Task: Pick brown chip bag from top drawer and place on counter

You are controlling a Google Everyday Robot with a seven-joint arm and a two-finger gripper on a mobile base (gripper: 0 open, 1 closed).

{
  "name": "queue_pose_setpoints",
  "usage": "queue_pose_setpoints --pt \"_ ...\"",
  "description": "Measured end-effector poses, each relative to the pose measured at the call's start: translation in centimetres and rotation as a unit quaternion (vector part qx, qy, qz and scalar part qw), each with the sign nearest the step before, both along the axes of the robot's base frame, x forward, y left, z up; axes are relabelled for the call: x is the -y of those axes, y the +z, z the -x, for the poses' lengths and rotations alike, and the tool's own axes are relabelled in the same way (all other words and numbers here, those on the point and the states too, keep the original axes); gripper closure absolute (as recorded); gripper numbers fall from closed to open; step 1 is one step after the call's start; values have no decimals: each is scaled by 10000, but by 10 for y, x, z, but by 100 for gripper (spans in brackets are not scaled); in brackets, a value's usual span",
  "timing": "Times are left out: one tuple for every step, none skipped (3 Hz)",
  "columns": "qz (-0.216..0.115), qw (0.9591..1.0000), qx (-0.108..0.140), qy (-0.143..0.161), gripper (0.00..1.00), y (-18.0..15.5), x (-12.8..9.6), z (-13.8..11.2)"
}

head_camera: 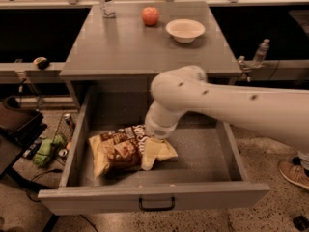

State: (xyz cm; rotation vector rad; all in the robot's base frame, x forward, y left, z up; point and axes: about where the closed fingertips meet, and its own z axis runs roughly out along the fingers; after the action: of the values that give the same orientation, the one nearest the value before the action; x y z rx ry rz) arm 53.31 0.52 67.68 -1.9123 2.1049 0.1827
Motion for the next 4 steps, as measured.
queue_pose_setpoints --pt "36 9998 -131 161 19 -32 -42 -3" --pt "60 9990 -366 230 43 -65 -66 5" --pt "61 9990 -365 231 66 -60 -66 5" --pt "62 9990 -364 232 89 -54 -66 5"
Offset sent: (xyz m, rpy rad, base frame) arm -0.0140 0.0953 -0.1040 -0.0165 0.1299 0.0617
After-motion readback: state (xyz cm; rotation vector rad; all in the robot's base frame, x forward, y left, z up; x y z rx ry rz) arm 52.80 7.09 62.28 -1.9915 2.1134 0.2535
